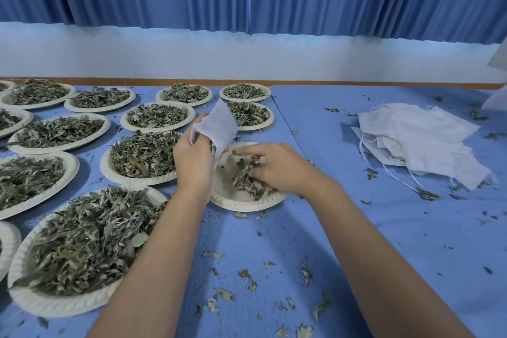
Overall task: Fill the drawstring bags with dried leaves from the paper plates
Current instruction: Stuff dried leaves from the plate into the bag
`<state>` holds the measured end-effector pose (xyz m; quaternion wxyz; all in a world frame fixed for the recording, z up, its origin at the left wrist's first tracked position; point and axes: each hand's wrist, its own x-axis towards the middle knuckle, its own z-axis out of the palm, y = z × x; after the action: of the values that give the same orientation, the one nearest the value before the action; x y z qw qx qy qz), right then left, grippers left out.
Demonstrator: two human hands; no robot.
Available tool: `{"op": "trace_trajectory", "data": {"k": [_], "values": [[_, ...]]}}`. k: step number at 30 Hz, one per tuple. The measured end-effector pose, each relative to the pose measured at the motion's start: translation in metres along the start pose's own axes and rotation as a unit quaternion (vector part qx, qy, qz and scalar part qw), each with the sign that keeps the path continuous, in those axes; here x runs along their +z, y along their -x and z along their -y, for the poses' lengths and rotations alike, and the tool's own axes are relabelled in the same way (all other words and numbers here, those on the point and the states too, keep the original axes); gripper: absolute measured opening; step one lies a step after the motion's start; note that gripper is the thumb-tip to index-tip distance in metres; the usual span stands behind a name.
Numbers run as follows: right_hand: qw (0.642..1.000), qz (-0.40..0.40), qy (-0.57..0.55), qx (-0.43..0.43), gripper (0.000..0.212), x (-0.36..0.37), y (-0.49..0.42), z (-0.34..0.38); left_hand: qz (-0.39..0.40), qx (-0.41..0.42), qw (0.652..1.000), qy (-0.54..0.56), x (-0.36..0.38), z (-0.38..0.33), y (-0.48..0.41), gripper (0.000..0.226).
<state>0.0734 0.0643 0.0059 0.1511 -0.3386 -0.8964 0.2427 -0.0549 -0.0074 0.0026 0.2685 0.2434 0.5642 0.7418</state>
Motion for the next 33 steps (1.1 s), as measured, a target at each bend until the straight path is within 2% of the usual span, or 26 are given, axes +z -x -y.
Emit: {"op": "trace_trajectory", "data": {"k": [2, 4, 8, 11, 14, 16, 20, 23, 27, 30, 31, 33], "values": [[0.996, -0.042, -0.072, 0.021, 0.044, -0.006, -0.002, 0.0, 0.004, 0.01, 1.0, -0.006, 0.002, -0.002, 0.002, 0.029], [0.996, -0.038, -0.069, 0.037, 0.041, -0.013, -0.002, -0.002, 0.009, 0.024, 1.0, -0.011, 0.005, -0.003, 0.005, 0.029], [0.987, 0.149, 0.047, 0.023, 0.063, -0.011, 0.003, 0.003, 0.013, 0.035, 0.998, -0.052, 0.006, -0.005, 0.006, 0.037], [0.977, 0.182, 0.116, -0.003, 0.054, 0.0, 0.003, 0.007, 0.027, 0.024, 0.997, -0.062, 0.007, -0.004, 0.003, 0.03], [0.985, 0.122, 0.121, 0.0, 0.039, 0.006, 0.004, 0.004, 0.033, -0.017, 0.999, -0.036, 0.006, -0.008, 0.002, 0.031], [0.983, 0.071, 0.168, -0.02, 0.028, 0.011, 0.006, 0.004, 0.03, -0.042, 0.999, -0.011, 0.007, -0.011, 0.001, 0.035], [0.973, 0.007, 0.226, -0.047, 0.035, 0.024, 0.006, 0.002, 0.027, -0.028, 0.999, 0.013, 0.007, -0.011, 0.002, 0.03], [0.989, -0.014, 0.147, -0.03, 0.04, 0.026, 0.005, 0.002, 0.031, -0.002, 0.999, -0.004, 0.006, -0.011, 0.002, 0.032], [1.0, 0.014, 0.026, -0.012, 0.044, 0.018, 0.01, 0.005, 0.036, -0.005, 0.999, -0.009, 0.006, -0.011, 0.001, 0.029], [0.997, -0.043, -0.046, 0.033, 0.045, 0.008, 0.011, 0.006, 0.039, -0.004, 0.999, -0.007, 0.007, -0.011, 0.002, 0.028], [0.996, -0.076, -0.015, 0.049, 0.044, 0.006, 0.011, 0.007, 0.038, -0.004, 0.999, -0.005, 0.008, -0.011, 0.002, 0.027], [0.983, -0.101, 0.127, 0.08, 0.058, 0.009, 0.009, 0.008, 0.036, -0.002, 0.999, -0.004, 0.008, -0.011, 0.002, 0.027]]}}
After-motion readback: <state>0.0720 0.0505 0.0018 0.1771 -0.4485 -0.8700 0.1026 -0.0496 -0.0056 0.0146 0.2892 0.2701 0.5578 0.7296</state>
